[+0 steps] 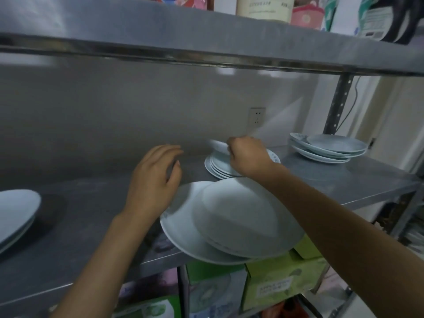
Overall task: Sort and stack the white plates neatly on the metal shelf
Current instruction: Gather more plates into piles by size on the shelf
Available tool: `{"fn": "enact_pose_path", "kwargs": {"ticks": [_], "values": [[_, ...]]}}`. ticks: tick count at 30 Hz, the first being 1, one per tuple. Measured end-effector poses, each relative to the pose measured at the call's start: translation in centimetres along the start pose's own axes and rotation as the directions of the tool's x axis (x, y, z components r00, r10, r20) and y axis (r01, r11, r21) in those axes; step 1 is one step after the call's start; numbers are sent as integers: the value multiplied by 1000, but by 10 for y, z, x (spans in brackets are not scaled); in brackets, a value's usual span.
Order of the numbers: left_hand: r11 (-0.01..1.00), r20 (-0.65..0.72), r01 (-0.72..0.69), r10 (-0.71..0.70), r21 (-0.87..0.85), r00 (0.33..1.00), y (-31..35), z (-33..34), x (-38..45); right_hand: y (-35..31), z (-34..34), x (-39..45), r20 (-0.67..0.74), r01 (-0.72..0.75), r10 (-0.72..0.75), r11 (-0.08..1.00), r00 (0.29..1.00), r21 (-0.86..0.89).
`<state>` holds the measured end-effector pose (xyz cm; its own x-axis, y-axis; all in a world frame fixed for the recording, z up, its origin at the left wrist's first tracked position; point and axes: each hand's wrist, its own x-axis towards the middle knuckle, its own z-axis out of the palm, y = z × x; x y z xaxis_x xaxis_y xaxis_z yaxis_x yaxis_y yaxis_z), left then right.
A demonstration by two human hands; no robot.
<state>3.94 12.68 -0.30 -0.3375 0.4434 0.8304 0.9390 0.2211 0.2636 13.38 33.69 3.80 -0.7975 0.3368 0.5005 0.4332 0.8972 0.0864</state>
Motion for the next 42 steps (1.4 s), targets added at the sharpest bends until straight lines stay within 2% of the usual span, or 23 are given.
{"fn": "enact_pose_path", "kwargs": {"ticks": [5, 9, 12, 16, 22, 26, 32, 35, 37, 39, 42], "values": [[1000, -49, -25, 25, 0, 998, 10, -7, 0, 11, -18, -10, -207, -47, 56, 998, 977, 48], [999, -82, -30, 29, -21, 996, 16, -12, 2, 7, -39, -26, -295, 7, 14, 998, 955, 69], [989, -78, 62, -73, -137, 994, 25, -15, 3, 0, -56, -44, -356, 78, -38, 992, 934, 101], [938, 58, 228, -220, -263, 974, 37, -17, 4, -12, -69, -72, -399, 166, -106, 979, 911, 118], [869, 35, 285, -297, -404, 954, 44, -25, -3, -25, -73, -109, -499, 290, -194, 949, 845, 123], [771, 102, 347, -349, -533, 932, 47, -28, -9, -26, -68, -129, -534, 332, -228, 937, 815, 107], [713, 104, 348, -363, -609, 926, 54, -32, -20, -25, -66, -150, -502, 317, -228, 943, 834, 99], [798, 19, 306, -347, -520, 938, 54, -34, -31, -25, -65, -160, -418, 299, -225, 947, 880, 119], [874, -20, 246, -280, -419, 960, 53, -34, -41, -26, -64, -167, -273, 225, -160, 948, 948, 224], [902, -35, 219, -249, -371, 968, 51, -34, -50, -24, -62, -172, -118, 108, -67, 916, 991, 387], [878, -32, 258, -295, -403, 955, 47, -36, -59, -18, -61, -173, -75, -18, 68, 846, 995, 532]]}}
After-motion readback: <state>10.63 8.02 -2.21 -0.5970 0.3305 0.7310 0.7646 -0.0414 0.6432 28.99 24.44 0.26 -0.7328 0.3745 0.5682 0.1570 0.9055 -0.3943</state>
